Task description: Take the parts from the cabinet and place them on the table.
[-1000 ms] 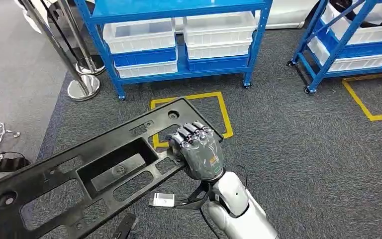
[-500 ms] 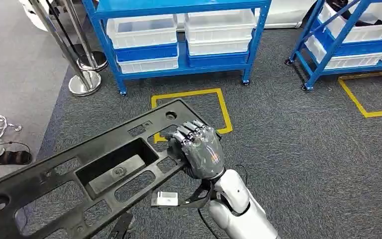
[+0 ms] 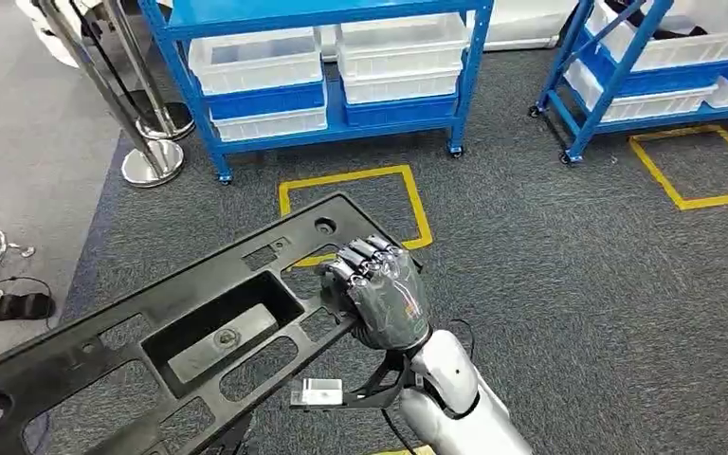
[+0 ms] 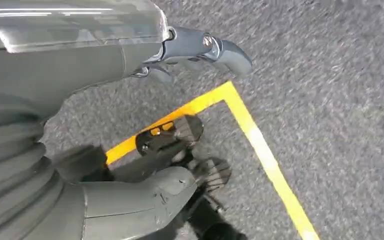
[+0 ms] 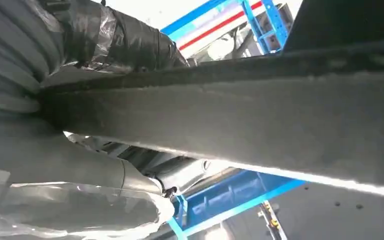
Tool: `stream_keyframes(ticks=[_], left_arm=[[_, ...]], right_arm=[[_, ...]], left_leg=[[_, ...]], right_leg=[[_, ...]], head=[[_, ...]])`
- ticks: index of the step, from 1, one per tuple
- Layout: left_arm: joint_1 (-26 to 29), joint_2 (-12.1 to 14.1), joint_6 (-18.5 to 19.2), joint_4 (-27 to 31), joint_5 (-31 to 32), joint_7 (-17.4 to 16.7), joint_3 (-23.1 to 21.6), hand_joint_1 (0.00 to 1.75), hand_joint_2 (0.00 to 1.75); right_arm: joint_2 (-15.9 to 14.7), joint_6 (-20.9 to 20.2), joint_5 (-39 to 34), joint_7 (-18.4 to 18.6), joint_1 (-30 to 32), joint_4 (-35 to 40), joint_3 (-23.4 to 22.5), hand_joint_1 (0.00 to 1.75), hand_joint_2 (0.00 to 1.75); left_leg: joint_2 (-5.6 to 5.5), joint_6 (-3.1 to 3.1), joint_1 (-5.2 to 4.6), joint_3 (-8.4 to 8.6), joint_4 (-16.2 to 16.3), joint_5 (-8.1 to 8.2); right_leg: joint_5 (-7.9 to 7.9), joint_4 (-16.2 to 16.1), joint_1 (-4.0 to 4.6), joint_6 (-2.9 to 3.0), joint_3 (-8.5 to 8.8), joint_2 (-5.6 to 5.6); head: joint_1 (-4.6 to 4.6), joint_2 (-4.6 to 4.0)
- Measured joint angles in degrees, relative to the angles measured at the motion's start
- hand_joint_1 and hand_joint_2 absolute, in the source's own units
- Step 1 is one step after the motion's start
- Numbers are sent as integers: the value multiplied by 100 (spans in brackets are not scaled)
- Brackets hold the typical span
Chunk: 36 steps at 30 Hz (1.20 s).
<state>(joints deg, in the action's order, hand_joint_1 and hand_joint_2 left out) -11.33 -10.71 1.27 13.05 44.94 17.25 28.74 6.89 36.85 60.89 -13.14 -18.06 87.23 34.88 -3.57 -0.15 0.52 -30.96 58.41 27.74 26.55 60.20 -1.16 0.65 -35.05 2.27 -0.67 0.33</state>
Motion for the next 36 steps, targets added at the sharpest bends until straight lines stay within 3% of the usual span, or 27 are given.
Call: stream_keyframes(ticks=[3,4,5,6,8,9,10,11,13,14,15,18,19,20,21,23,24,25,26,27,28,29,30,32,34,35,36], left_arm=[[-3,-26,28,0,-35,11,0,0,175],[-6,-50,42,0,-39,19,0,0,175],[-14,-55,42,0,-41,22,2,0,175],[-17,-74,57,0,-46,26,2,0,175],[-3,-79,59,0,-44,26,2,0,175],[5,-79,61,0,-46,26,2,0,175],[6,-79,63,0,-44,26,2,0,175],[5,-85,68,0,-46,26,2,0,175],[0,-105,70,0,-44,26,2,0,175],[-2,-105,70,0,-46,26,2,0,175],[-9,-105,70,0,-44,26,2,0,175],[1,-105,72,0,-37,50,2,0,175],[-8,-105,70,0,-26,61,2,0,175],[-13,-105,57,0,-9,61,2,0,175],[-14,-105,50,0,7,59,2,0,175],[3,-94,33,0,26,50,2,0,175],[7,-92,33,0,26,48,2,0,175],[5,-87,33,0,26,46,2,0,175],[-3,-87,35,0,24,48,2,0,175],[-12,-87,33,0,22,57,2,0,175],[-26,-87,33,0,20,63,2,0,175],[-32,-85,33,0,20,65,2,0,175],[-29,-76,33,0,18,76,2,0,175],[-39,-85,26,0,15,81,2,0,175],[-56,-94,24,2,9,105,2,0,175],[-59,-98,20,2,9,116,2,0,175],[-61,-101,17,0,4,129,4,0,175]], right_arm=[[-2,6,5,0,-3,13,29,175,175],[-9,7,4,0,-2,33,29,175,175],[-11,7,4,0,-21,44,29,175,175],[-15,7,7,-9,-30,48,29,175,175],[-20,7,7,-15,-17,52,31,175,175],[-26,7,7,-15,-12,52,31,175,175],[-37,7,5,-15,-9,52,31,175,175],[-57,7,5,-13,-8,52,31,175,175],[-61,7,7,-15,-12,55,31,175,175],[-61,7,7,-15,-18,55,31,175,175],[-61,7,4,-15,-17,61,31,175,175],[-66,11,0,-13,-14,72,31,175,175],[-66,15,-6,-13,-12,81,31,175,175],[-66,15,-13,-13,-11,87,31,175,175],[-63,18,-15,-13,-12,90,31,175,175],[-66,18,-20,-13,-3,101,31,175,175],[-66,16,-18,-13,-1,101,31,175,175],[-66,15,-13,-13,-1,101,31,175,175],[-66,15,-13,-13,-3,105,31,175,175],[-66,15,-13,-13,-3,127,31,175,175],[-66,13,-13,-13,-12,162,31,175,175],[-66,13,-13,-13,-22,188,31,175,175],[-66,13,-20,-13,-51,201,31,175,175],[-68,11,-22,-13,-46,236,31,175,175],[-83,11,-22,-2,-46,302,31,175,175],[-94,11,-22,0,-47,315,31,175,175],[-103,9,-22,-9,-68,326,31,175,175]], left_leg=[[136,-53,-21,17,-89,-32],[215,-103,65,53,-205,-105],[260,-133,29,59,-247,-138],[328,-159,25,37,-243,-154],[444,-165,3,-3,-214,-153],[501,-166,-3,-34,-187,-152],[558,-165,-4,-65,-157,-148],[616,-165,-4,-89,-124,-136],[706,-132,-4,-109,-40,-94],[739,-102,-26,-129,-5,-66],[764,-68,-67,-155,66,-36],[900,-15,-56,-144,46,-54],[832,32,-36,-176,79,5],[638,64,-21,-203,201,138],[509,82,-14,-332,542,386],[430,101,-8,-696,1414,795],[419,96,-8,-826,1710,858],[416,80,-8,-831,1726,780],[405,51,-9,-724,1507,597],[375,11,-14,-512,1072,338],[253,-43,-22,-248,520,53],[-32,-101,-24,-117,181,1],[-150,-128,-14,-82,127,-24],[-52,-135,-54,-75,90,-17],[122,-163,-13,1,-155,-79],[209,-184,-4,39,-234,-137],[269,-209,-7,39,-268,-156]], right_leg=[[-94,-74,-11,-133,-22,146],[-44,-25,-14,-142,-41,93],[93,115,34,-154,-128,-67],[335,471,23,-158,-304,-140],[707,1278,26,-181,-661,-167],[747,1521,27,-187,-769,-170],[652,1489,26,-187,-741,-180],[455,1206,26,-181,-575,-209],[30,261,27,-157,-24,-367],[169,53,84,-120,76,-611],[108,21,84,-57,45,-555],[74,34,107,21,-4,-368],[40,1,70,72,4,-327],[25,-4,61,95,-5,-291],[10,-4,57,119,-16,-246],[-7,-1,69,143,-44,-131],[-19,3,79,147,-58,-68],[-26,10,82,143,-66,-1],[-32,15,86,137,-68,74],[-37,18,92,130,-65,146],[-46,18,96,118,-56,220],[-58,9,69,106,-68,265],[-88,20,83,60,-99,326],[-140,-4,12,-21,-151,442],[-207,-87,62,-138,-153,567],[-116,-6,72,-129,-202,310],[99,264,88,-140,-332,74]], head=[[4,0],[4,0],[8,0],[6,0],[6,0],[6,0],[6,0],[6,0],[6,0],[6,0],[2,0],[8,0],[4,0],[4,0],[2,0],[4,0],[4,0],[4,0],[4,0],[4,0],[4,0],[6,0],[4,0],[4,0],[4,0],[8,0],[8,0]])
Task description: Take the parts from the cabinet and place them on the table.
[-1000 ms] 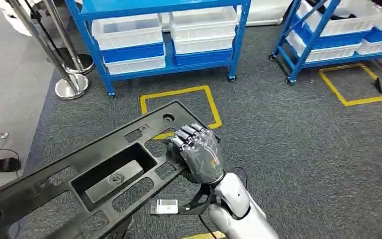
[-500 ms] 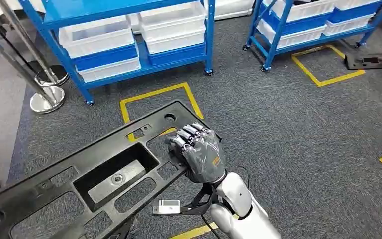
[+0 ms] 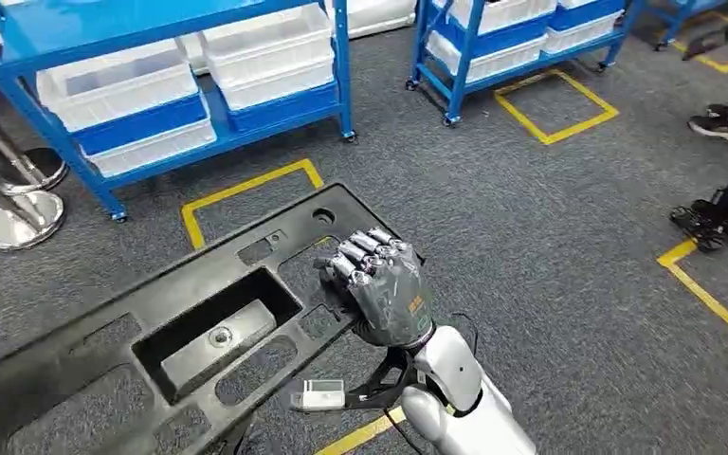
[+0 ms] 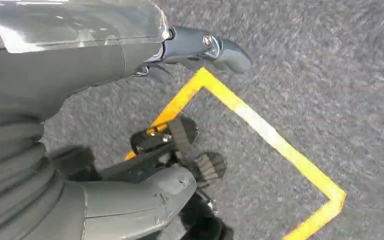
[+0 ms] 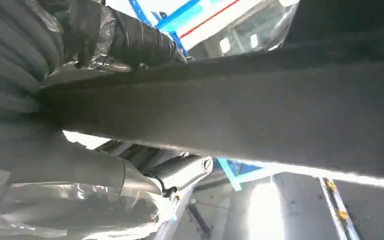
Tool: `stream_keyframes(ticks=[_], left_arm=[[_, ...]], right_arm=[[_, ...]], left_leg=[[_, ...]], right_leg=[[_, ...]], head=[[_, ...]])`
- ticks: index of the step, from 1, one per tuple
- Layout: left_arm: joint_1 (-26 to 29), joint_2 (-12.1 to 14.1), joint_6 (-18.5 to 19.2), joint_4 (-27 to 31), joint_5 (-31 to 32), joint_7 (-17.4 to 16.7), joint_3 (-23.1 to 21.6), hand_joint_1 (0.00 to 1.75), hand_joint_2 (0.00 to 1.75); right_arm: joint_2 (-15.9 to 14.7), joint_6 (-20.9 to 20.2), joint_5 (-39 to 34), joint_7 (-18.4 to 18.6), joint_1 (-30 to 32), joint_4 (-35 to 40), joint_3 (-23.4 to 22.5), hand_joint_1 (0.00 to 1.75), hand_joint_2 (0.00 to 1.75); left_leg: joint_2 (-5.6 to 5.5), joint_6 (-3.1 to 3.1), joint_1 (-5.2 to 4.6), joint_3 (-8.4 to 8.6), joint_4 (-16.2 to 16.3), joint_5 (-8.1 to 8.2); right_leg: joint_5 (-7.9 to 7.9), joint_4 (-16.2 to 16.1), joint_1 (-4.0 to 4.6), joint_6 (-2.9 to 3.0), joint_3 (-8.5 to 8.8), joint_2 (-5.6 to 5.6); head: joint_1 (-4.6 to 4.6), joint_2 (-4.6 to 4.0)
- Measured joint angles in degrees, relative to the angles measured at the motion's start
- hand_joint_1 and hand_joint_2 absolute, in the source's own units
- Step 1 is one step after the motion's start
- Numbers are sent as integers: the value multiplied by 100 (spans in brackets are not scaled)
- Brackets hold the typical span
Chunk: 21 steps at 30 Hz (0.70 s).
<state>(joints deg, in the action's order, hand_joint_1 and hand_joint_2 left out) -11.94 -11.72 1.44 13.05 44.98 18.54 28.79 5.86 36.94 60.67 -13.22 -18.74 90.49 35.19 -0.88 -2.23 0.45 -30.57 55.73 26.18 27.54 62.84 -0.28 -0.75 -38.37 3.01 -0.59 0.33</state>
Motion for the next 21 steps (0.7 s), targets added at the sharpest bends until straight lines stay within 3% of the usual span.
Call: stream_keyframes(ticks=[2,3,4,5,7,8,9,13,15,16,18,19,20,21], left_arm=[[31,0,2,0,0,6,0,0,175],[49,2,2,0,-7,26,0,0,175],[55,0,2,0,-13,54,0,0,175],[56,0,2,0,-15,70,0,0,175],[55,-9,2,0,-15,101,0,0,175],[54,-11,2,0,-17,116,0,0,175],[53,-11,4,0,-24,129,0,0,175],[52,-15,39,0,-48,175,0,0,175],[53,-15,44,0,-57,194,0,0,175],[66,-15,61,0,-61,197,0,0,175],[106,-9,74,0,-63,205,0,0,175],[121,-9,77,0,-63,210,0,0,175],[129,-9,77,0,-68,223,0,0,175],[127,-9,77,0,-77,236,0,0,175]], right_arm=[[-9,0,0,-2,5,7,0,175,175],[-22,0,-2,7,26,9,0,175,175],[-41,2,-2,11,41,9,0,175,175],[-55,4,0,11,56,15,0,175,175],[-68,7,0,9,67,46,0,175,175],[-70,7,0,9,62,72,0,175,175],[-72,9,0,9,63,92,0,175,175],[-98,15,-2,9,82,164,-7,175,175],[-103,20,-2,7,83,203,-7,175,175],[-105,24,-2,2,85,208,-7,175,175],[-107,33,-2,2,106,210,-7,175,175],[-107,35,-2,2,123,219,-7,175,175],[-114,37,-2,2,140,236,-9,175,175],[-125,39,0,2,142,245,-9,175,175]], left_leg=[[156,-8,-26,-23,25,-1],[251,-18,-33,-45,44,8],[324,-14,-34,-69,69,12],[397,-5,-33,-94,97,23],[519,17,-31,-109,157,61],[572,48,-38,-109,202,90],[606,90,-91,-128,237,119],[795,180,-77,-93,241,134],[348,251,-32,-213,559,443],[223,266,-19,-368,954,682],[147,286,-17,-756,1843,1065],[145,282,-17,-847,2041,1073],[143,275,-16,-803,1954,942],[133,257,-15,-628,1593,694]], right_leg=[[405,804,-15,-34,-359,-191],[532,1175,-24,-48,-529,-241],[513,1277,-33,-57,-571,-261],[362,1095,-44,-65,-462,-283],[-45,212,-49,-59,69,-406],[-112,-267,-34,-36,341,-635],[-79,-290,21,21,349,-710],[-136,-341,11,155,309,-445],[-181,-363,-36,223,310,-347],[-190,-363,-37,237,301,-290],[-203,-357,-27,254,275,-154],[-211,-354,-24,254,265,-84],[-217,-346,-24,248,260,-7],[-222,-335,-24,240,258,80]], head=[[-2,0],[-2,0],[-2,0],[-2,0],[-2,0],[-2,0],[-2,0],[-4,0],[-7,0],[-4,0],[-4,0],[-4,0],[-4,0],[-4,0]])
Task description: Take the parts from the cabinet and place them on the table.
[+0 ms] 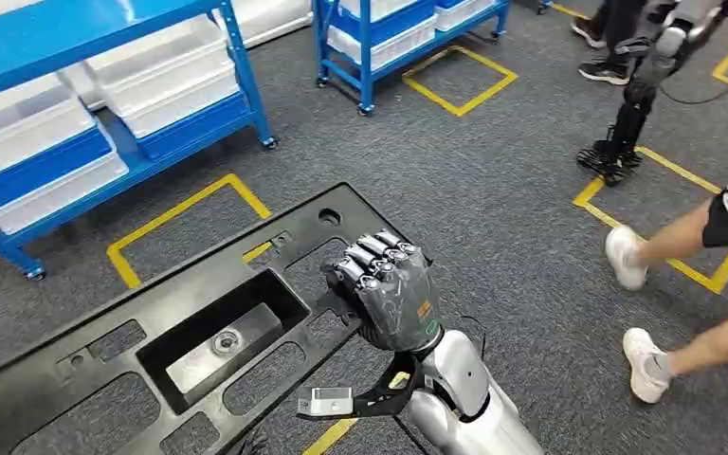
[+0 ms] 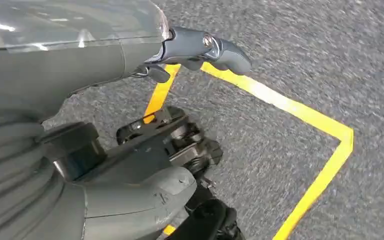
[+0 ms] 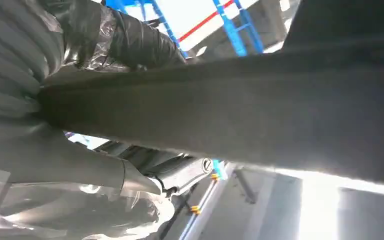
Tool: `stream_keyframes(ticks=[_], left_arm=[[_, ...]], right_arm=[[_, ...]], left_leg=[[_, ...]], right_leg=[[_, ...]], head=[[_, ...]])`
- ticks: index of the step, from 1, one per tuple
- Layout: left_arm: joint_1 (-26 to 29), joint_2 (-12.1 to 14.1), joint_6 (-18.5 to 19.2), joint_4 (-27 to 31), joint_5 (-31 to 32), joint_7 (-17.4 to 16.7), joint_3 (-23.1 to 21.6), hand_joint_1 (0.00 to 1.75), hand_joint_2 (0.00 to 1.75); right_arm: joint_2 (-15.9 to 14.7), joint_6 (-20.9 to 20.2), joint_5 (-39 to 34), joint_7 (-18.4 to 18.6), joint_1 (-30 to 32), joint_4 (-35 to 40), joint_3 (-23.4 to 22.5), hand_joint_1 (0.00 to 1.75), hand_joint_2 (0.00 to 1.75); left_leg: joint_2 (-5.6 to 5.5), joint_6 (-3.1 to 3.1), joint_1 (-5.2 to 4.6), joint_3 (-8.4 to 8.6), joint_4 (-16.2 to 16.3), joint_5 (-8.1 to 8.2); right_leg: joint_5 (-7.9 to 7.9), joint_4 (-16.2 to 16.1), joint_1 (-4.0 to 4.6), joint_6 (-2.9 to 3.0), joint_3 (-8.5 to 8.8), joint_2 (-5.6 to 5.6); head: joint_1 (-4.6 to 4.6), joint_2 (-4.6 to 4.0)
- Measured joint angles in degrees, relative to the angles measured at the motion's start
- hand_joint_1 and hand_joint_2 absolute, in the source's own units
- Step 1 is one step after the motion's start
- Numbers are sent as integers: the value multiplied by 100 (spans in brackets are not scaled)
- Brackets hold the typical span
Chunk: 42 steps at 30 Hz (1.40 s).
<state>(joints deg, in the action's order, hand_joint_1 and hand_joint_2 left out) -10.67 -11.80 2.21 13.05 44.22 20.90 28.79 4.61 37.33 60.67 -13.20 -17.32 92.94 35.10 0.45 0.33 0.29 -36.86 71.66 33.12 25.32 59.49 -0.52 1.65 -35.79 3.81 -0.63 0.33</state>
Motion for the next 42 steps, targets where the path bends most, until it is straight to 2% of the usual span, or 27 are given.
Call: stream_keyframes(ticks=[2,3,7,8,9,10,12,13,15,16,17,18,22,23,24,25,28,29,31,32,33,34,37,38,39,40,42], left_arm=[[-11,2,7,0,-41,22,0,0,175],[-13,4,13,0,-50,24,4,0,175],[-11,4,22,0,-81,33,9,0,175],[-23,-4,22,2,-83,35,9,0,175],[-35,-7,24,2,-83,41,11,0,175],[-40,-4,24,0,-87,48,11,0,175],[-8,2,20,0,-90,52,24,0,175],[3,7,20,0,-90,55,31,0,175],[0,4,17,0,-90,57,33,0,175],[-5,2,15,0,-90,59,33,0,175],[-11,0,13,2,-90,59,33,0,175],[-15,-2,11,0,-90,61,35,0,175],[-24,-4,7,0,-90,65,37,0,175],[-33,-7,7,2,-92,66,39,0,175],[-42,-9,7,2,-92,65,39,0,175],[-44,-9,7,2,-92,68,39,0,175],[0,-7,-2,2,-90,61,39,0,175],[15,-7,-4,2,-90,57,39,0,175],[12,-7,-7,2,-90,55,39,0,175],[-2,-7,-20,2,-87,55,39,0,175],[-7,-7,-44,2,-81,52,39,0,175],[-12,-7,-77,2,-76,44,39,0,175],[-24,-9,-127,2,-50,17,39,0,175],[-33,-30,-127,2,-48,17,39,0,175],[-54,-44,-138,2,-46,13,39,0,175],[-65,-46,-138,4,-46,20,42,0,175],[-47,-44,-138,2,-46,13,42,0,175]], right_arm=[[-11,0,28,-13,-2,35,-2,175,175],[-13,0,37,-28,-4,46,-2,175,175],[-35,11,46,-39,14,85,-13,175,175],[-48,15,48,-44,17,94,-20,175,175],[-61,17,48,-44,11,107,-26,175,175],[-63,20,48,-44,9,107,-26,175,175],[-72,22,52,-42,29,107,-31,175,175],[-81,22,59,-42,39,107,-39,175,175],[-103,22,83,-42,55,107,-55,175,175],[-111,22,105,-42,55,107,-59,175,175],[-114,22,118,-42,53,114,-66,175,175],[-114,22,131,-42,51,127,-74,175,175],[-118,22,146,-9,56,149,-83,175,175],[-118,22,149,-7,57,157,-87,175,175],[-120,22,151,-7,54,171,-92,175,175],[-118,20,151,-7,48,173,-92,175,175],[-114,13,155,0,53,177,-92,175,175],[-114,11,170,11,56,175,-92,175,175],[-114,2,192,11,55,175,-92,175,175],[-114,-9,203,11,54,177,-92,175,175],[-114,-26,210,13,50,177,-94,175,175],[-114,-35,223,26,35,177,-92,175,175],[-114,-39,234,39,40,179,-94,175,175],[-114,-39,234,39,34,181,-94,175,175],[-116,-39,234,39,44,181,-96,175,175],[-118,-39,234,42,26,184,-96,175,175],[-118,-39,234,46,28,181,-96,175,175]], left_leg=[[-197,-47,13,461,-966,-502],[-534,-75,31,556,-1200,-466],[-371,-135,3,582,-1348,-501],[-289,-208,73,602,-1432,-563],[-215,-236,47,606,-1462,-586],[-142,-256,33,599,-1462,-595],[43,-271,1,586,-1457,-587],[134,-272,-6,577,-1451,-586],[286,-268,-13,573,-1442,-578],[355,-256,-13,575,-1431,-566],[417,-230,-13,576,-1407,-546],[456,-203,-27,571,-1380,-520],[660,-105,-71,577,-1355,-486],[627,-61,-56,566,-1333,-434],[300,-24,-20,535,-1216,-323],[103,-11,-12,409,-897,-104],[7,19,-4,-192,401,437],[7,18,-4,-252,499,370],[-21,-13,-2,37,-139,-106],[-129,-34,9,272,-654,-377],[-436,-53,35,453,-1107,-510],[-569,-65,40,504,-1244,-459],[-414,-130,-8,509,-1253,-488],[-340,-187,29,521,-1332,-542],[-236,-234,47,538,-1386,-592],[-175,-283,44,536,-1421,-618],[-10,-289,9,505,-1409,-619]], right_leg=[[-8,17,-2,-14,3,138],[-20,23,3,-42,-21,191],[-143,-23,-33,-231,-134,452],[-100,25,-20,-231,-150,321],[43,178,16,-241,-223,-5],[268,510,22,-251,-382,-186],[678,1402,5,-285,-785,-315],[735,1668,-5,-297,-905,-329],[490,1404,-24,-307,-737,-367],[260,944,-23,-299,-467,-420],[41,386,-18,-281,-142,-557],[90,49,19,-255,9,-833],[45,28,82,-143,-31,-613],[9,-17,37,-90,-6,-547],[-3,-28,20,-71,-9,-494],[-12,-28,12,-39,-15,-450],[-27,-18,28,-8,-41,-239],[-30,-10,31,-6,-44,-157],[-34,20,29,-13,-41,8],[-35,38,28,-16,-40,75],[-37,51,16,-31,-57,126],[-50,90,48,-72,-98,193],[-146,18,-15,-214,-159,390],[-181,-4,26,-266,-171,463],[-85,81,15,-250,-207,266],[129,323,40,-255,-329,-42],[594,1207,28,-289,-712,-304]], head=[[0,0],[2,0],[2,0],[0,0],[9,0],[7,0],[9,0],[9,0],[9,0],[11,0],[11,0],[9,0],[11,0],[5,0],[9,0],[2,0],[7,0],[7,0],[7,0],[7,0],[7,0],[7,0],[7,0],[9,0],[7,0],[29,0],[24,0]])
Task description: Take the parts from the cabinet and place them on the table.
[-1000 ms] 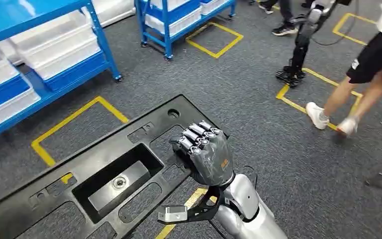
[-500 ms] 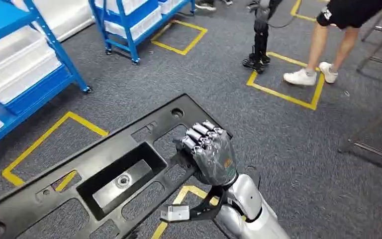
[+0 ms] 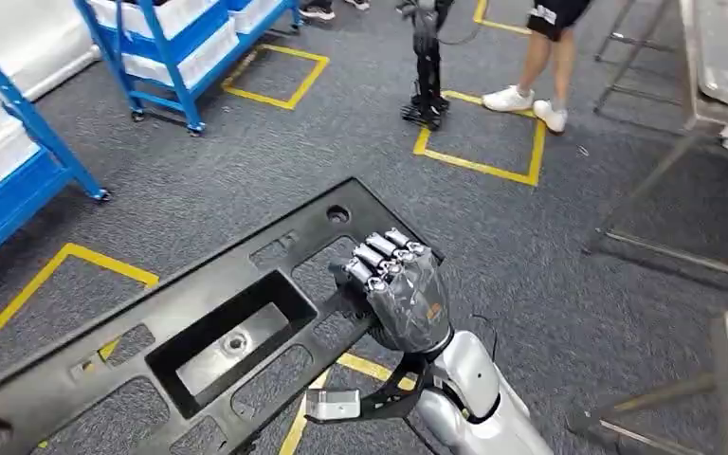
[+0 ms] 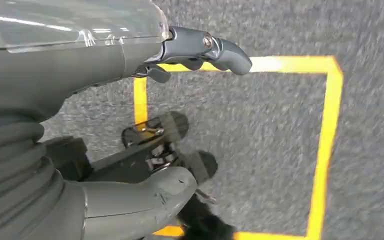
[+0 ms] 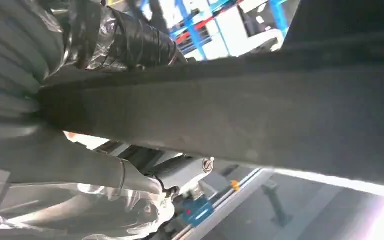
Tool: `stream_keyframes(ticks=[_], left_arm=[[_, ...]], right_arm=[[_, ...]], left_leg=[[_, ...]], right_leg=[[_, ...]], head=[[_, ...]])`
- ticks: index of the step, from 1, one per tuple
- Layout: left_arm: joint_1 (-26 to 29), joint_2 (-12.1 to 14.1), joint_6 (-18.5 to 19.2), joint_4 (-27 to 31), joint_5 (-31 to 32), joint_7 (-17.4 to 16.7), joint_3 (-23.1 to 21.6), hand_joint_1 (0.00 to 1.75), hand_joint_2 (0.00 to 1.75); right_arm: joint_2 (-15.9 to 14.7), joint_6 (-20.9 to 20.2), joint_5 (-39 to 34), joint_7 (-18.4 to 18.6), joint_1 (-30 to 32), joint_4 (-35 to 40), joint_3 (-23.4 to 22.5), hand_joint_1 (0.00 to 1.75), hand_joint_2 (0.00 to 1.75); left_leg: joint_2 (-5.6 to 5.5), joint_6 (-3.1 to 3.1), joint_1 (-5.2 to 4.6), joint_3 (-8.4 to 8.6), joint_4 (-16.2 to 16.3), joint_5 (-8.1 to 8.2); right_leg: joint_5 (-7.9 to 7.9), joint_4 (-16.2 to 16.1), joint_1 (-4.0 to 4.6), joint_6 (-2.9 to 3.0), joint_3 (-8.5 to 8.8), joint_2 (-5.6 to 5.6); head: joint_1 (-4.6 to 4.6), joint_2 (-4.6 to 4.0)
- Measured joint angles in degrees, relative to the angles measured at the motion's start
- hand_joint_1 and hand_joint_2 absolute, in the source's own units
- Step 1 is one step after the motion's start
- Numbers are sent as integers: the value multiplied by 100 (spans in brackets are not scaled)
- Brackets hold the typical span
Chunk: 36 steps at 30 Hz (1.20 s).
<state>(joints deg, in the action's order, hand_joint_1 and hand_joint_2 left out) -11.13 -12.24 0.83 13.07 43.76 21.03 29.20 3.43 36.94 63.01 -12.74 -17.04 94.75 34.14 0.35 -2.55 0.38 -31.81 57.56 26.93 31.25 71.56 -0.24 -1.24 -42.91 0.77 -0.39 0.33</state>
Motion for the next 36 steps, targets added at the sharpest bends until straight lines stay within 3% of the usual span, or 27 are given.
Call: stream_keyframes(ticks=[1,2,3,5,6,7,11,12,13,14,16,17,18,19,20,21,22,26,27,28,29,31,32,33,34,35,36], left_arm=[[14,0,0,2,0,0,2,0,175],[17,0,-4,0,-7,-2,4,0,175],[15,0,-2,0,-4,-2,7,0,175],[1,-2,31,0,-4,-9,7,0,175],[-3,-7,41,0,-4,-11,7,0,175],[-9,-6,46,0,-7,-11,9,0,175],[-15,-9,83,2,-20,-28,11,0,175],[-18,-9,98,2,-22,-31,11,0,175],[-19,-9,109,2,-33,-33,11,0,175],[-11,-9,122,0,-37,-37,11,0,175],[27,-7,136,0,-35,-48,13,0,175],[46,-7,136,0,-35,-57,13,0,175],[52,-7,136,0,-35,-59,13,0,175],[49,-7,136,0,-35,-59,13,0,175],[44,-7,136,2,-37,-59,13,0,175],[38,-7,136,2,-37,-59,13,0,175],[41,-2,133,0,-37,-63,13,0,175],[35,-2,120,2,-35,-81,15,0,175],[21,-13,116,2,-35,-81,17,0,175],[9,-11,118,2,-37,-79,20,0,175],[7,-11,118,2,-37,-76,20,0,175],[32,-2,118,2,-37,-83,20,0,175],[41,0,118,2,-37,-85,22,0,175],[42,0,118,2,-37,-87,22,0,175],[39,0,124,2,-37,-87,22,0,175],[36,-2,129,2,-37,-87,22,0,175],[30,-6,136,2,-35,-87,22,0,175]], right_arm=[[-2,0,0,0,9,0,0,175,175],[-4,0,0,0,12,-2,0,175,175],[-7,0,0,0,13,-2,0,175,175],[-7,0,0,0,9,0,0,175,175],[-7,0,0,0,3,0,0,175,175],[-4,0,0,0,-2,0,0,175,175],[-7,4,0,0,-17,2,0,175,175],[-4,4,0,0,-15,2,0,175,175],[-4,4,0,0,-33,2,0,175,175],[-2,7,0,0,-34,2,0,175,175],[-2,4,0,7,-25,0,0,175,175],[-2,4,0,9,-21,0,0,175,175],[-2,4,0,9,-19,0,0,175,175],[-2,4,0,11,-19,0,0,175,175],[-2,7,0,9,-19,0,0,175,175],[-2,9,0,11,-19,0,0,175,175],[-2,9,0,15,-22,0,0,175,175],[-4,18,0,15,4,7,0,175,175],[-7,18,0,15,13,11,0,175,175],[-9,22,0,15,9,24,0,175,175],[-11,22,0,15,1,24,0,175,175],[-15,20,0,15,8,28,0,175,175],[-20,20,0,20,13,28,0,175,175],[-24,18,0,20,15,28,0,175,175],[-30,15,0,20,15,28,0,175,175],[-31,15,0,20,15,28,0,175,175],[-31,15,0,20,11,33,0,175,175]], left_leg=[[92,-2,-9,-19,8,2],[171,-2,-11,-34,17,2],[245,1,-12,-45,22,5],[374,22,-14,-37,45,29],[424,38,-19,-26,61,48],[458,65,-58,-34,64,63],[649,169,-79,19,56,81],[501,218,-53,-11,96,154],[232,238,-25,-71,296,305],[98,250,-18,-235,671,524],[18,285,-8,-675,1614,914],[16,294,-8,-824,1891,936],[15,290,-7,-823,1847,818],[7,280,-3,-707,1537,573],[-36,263,7,-491,1032,272],[-180,247,25,-269,516,6],[-478,223,45,-160,270,42],[-328,163,11,-109,135,21],[-248,89,77,-92,52,-30],[-184,55,55,-73,20,-45],[-121,29,47,-71,12,-52],[38,16,33,-82,16,-45],[125,11,33,-87,18,-41],[198,17,33,-86,18,-35],[275,19,33,-80,20,-28],[341,35,35,-62,23,-14],[394,58,35,-41,34,6]], right_leg=[[140,369,-12,-11,-160,-39],[149,504,-16,-18,-209,-53],[41,377,-17,-19,-118,-66],[-406,-589,-8,6,478,-155],[-543,-1082,7,33,776,-319],[-440,-1178,85,99,825,-514],[-510,-1248,56,183,790,-273],[-538,-1288,6,220,821,-223],[-551,-1293,0,246,820,-159],[-552,-1293,0,277,818,-118],[-552,-1284,8,284,814,31],[-552,-1274,9,284,811,122],[-552,-1263,8,284,813,196],[-551,-1247,5,282,813,287],[-547,-1235,2,276,815,373],[-538,-1217,-2,262,816,445],[-535,-1206,-1,243,790,493],[-606,-1226,-44,94,702,740],[-551,-1151,-12,73,690,627],[-437,-1008,22,54,634,245],[-227,-703,19,45,491,66],[186,157,-15,13,87,-20],[267,452,-28,-2,-57,-27],[212,482,-43,-15,-71,-39],[27,245,-55,-23,46,-64],[-229,-210,-56,-19,303,-120],[-478,-780,-48,3,610,-260]], head=[[4,0],[0,0],[2,0],[2,0],[2,0],[0,0],[-2,0],[2,0],[-2,0],[-4,0],[-2,0],[-2,0],[-2,0],[-4,0],[-2,0],[-2,0],[2,0],[-2,0],[-2,0],[8,0],[9,0],[11,0],[13,0],[13,0],[13,0],[13,0],[13,0]])
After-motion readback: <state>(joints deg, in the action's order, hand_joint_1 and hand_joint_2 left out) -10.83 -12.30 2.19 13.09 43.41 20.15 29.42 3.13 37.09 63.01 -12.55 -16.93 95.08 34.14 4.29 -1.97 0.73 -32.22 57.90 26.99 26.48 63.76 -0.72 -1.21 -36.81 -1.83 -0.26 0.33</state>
